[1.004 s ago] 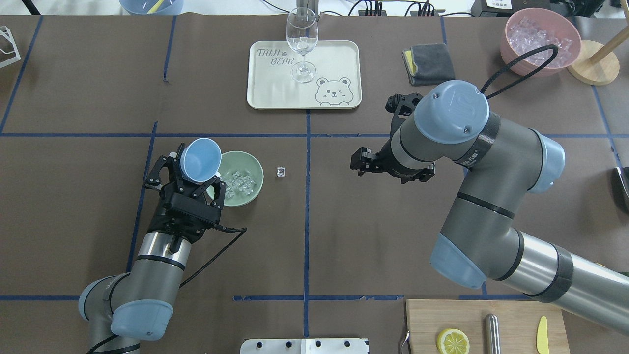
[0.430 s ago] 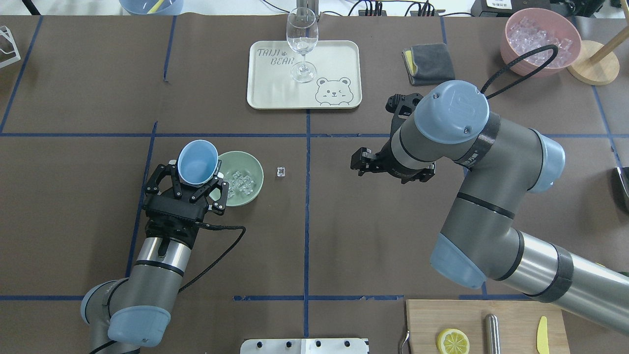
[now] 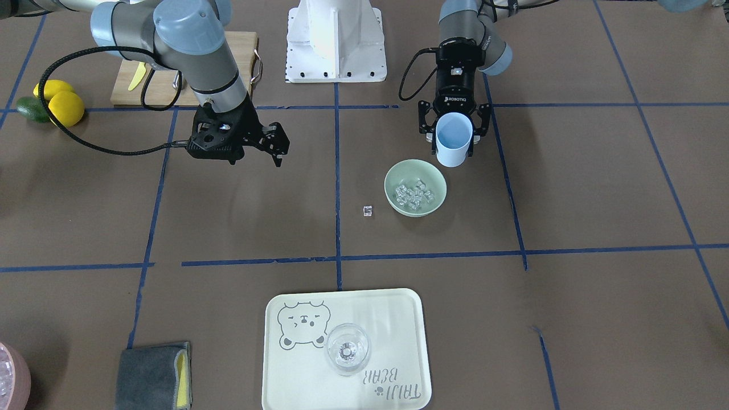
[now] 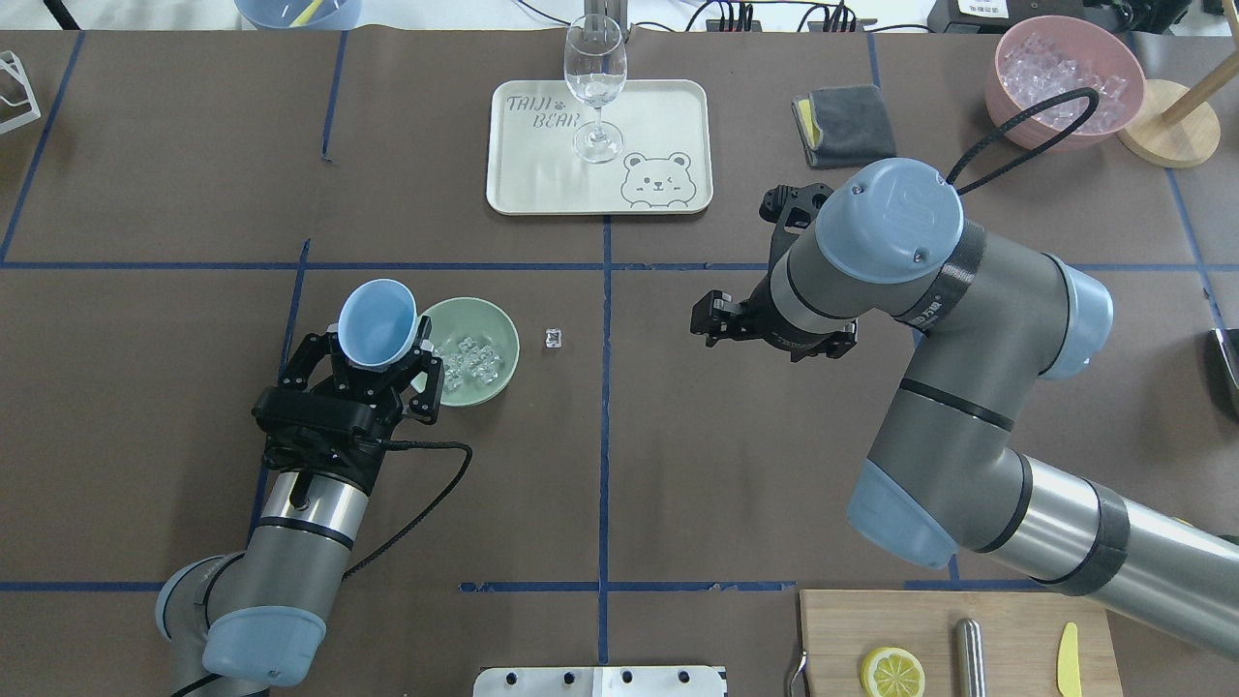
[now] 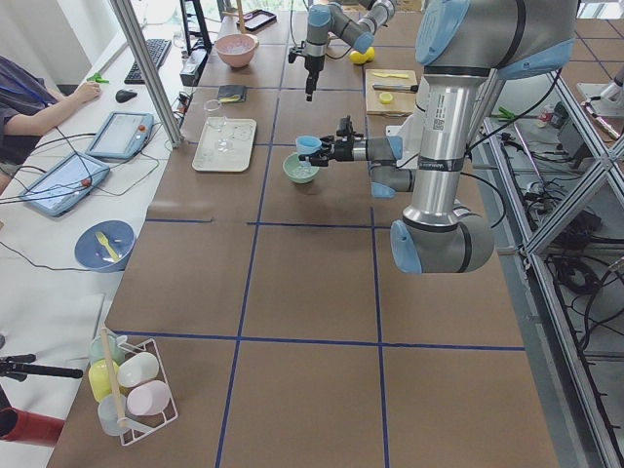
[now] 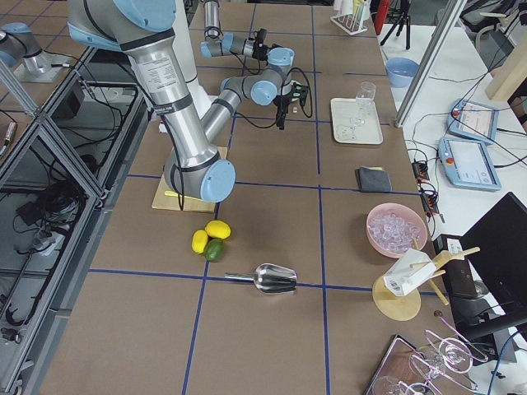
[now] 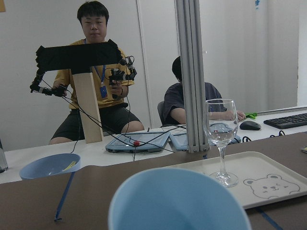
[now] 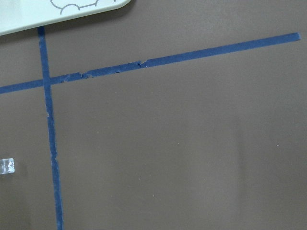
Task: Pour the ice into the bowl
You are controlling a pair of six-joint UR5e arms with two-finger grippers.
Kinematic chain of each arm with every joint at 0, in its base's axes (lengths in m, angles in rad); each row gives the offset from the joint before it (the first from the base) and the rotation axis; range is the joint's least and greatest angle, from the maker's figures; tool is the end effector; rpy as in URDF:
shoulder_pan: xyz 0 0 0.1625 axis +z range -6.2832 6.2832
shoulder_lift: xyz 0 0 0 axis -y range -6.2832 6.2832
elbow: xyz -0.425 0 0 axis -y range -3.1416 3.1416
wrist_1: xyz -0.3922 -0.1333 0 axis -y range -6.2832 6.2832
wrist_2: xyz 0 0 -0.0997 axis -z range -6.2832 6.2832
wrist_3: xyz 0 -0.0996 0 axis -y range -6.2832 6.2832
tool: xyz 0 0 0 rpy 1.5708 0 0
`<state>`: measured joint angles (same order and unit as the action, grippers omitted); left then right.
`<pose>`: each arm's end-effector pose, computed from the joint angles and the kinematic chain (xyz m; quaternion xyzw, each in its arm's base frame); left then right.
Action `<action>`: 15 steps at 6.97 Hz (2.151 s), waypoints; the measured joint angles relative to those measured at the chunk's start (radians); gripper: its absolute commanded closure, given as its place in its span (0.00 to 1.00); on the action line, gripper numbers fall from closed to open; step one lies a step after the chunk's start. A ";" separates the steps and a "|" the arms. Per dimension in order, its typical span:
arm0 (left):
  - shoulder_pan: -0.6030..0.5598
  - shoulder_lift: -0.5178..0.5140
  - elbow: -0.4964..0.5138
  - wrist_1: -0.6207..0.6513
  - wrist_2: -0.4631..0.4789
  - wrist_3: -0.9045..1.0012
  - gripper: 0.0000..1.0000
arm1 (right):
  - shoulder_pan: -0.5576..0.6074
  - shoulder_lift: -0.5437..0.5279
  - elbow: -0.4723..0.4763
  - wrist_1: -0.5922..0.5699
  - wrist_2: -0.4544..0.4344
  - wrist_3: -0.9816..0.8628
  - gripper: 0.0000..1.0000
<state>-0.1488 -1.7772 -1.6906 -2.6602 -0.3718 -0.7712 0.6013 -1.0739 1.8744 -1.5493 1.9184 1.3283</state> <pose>0.4706 -0.2992 0.3599 0.6265 0.2818 -0.1471 0.7117 -0.4486 -0.4283 0.2453 0.0165 -0.4239 0.0931 0.9007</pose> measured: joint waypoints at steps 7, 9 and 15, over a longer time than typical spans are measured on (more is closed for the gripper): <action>-0.088 0.428 0.011 -0.336 -0.104 -0.189 1.00 | -0.005 0.007 0.003 0.000 0.000 0.003 0.00; -0.111 0.426 0.062 -0.337 -0.126 -0.227 1.00 | -0.010 0.008 0.003 0.000 -0.002 0.003 0.00; -0.119 0.369 0.228 -0.333 -0.147 -0.374 1.00 | -0.016 0.012 0.006 0.000 -0.004 0.013 0.00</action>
<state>-0.2680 -1.4080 -1.4624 -2.9930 -0.5186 -1.1450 0.5854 -1.0623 1.8804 -1.5493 1.9144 1.3413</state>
